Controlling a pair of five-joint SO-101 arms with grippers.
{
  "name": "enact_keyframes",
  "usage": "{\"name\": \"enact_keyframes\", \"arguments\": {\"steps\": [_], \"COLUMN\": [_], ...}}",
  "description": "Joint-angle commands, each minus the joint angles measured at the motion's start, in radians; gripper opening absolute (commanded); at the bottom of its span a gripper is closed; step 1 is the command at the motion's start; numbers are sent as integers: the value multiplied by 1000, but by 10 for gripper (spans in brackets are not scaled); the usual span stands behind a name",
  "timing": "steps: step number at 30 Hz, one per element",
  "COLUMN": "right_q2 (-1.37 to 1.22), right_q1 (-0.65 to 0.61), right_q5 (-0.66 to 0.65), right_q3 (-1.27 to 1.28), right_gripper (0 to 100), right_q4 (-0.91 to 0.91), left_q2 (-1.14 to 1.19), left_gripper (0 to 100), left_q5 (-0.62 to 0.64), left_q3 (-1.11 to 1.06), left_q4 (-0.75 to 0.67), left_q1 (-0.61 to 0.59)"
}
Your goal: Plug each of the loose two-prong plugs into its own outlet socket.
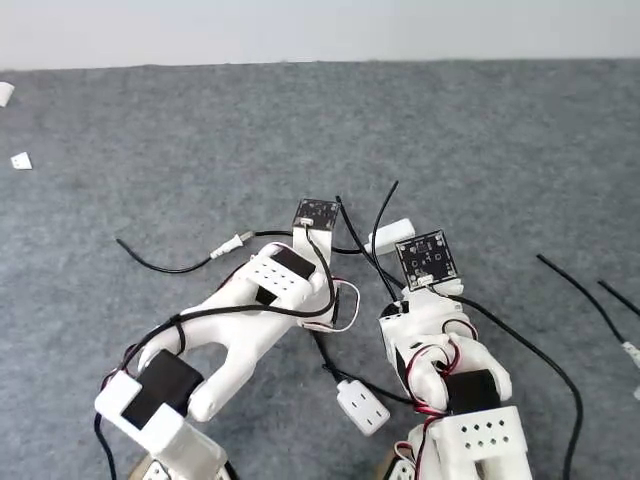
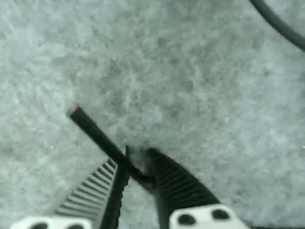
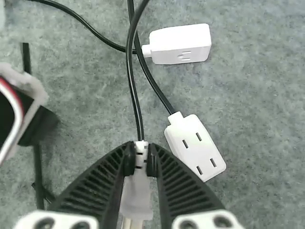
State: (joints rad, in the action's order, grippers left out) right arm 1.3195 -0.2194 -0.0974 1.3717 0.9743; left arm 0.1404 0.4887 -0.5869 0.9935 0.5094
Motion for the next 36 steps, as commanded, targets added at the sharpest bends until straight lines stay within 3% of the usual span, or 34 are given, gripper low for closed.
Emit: {"name": "enact_keyframes", "arguments": {"steps": [1,16,27,36], "right_q2": [12,12,12,12], "right_q1": [10,10,10,10], "right_q5": [12,8,11,9], "right_q3": [-68,-68,-64,-64], "right_gripper": [9,9,9,9], "right_q4": [-16,-16,-16,-16], "left_q2": [-12,-20,-8,17], "left_gripper": [14,13,13,14], "left_q5": [-9,-18,-221,-238], "left_q3": [12,113,269,274], "left_q4": [-14,100,84,14], "left_q1": [-23,-48,-175,-196]}}
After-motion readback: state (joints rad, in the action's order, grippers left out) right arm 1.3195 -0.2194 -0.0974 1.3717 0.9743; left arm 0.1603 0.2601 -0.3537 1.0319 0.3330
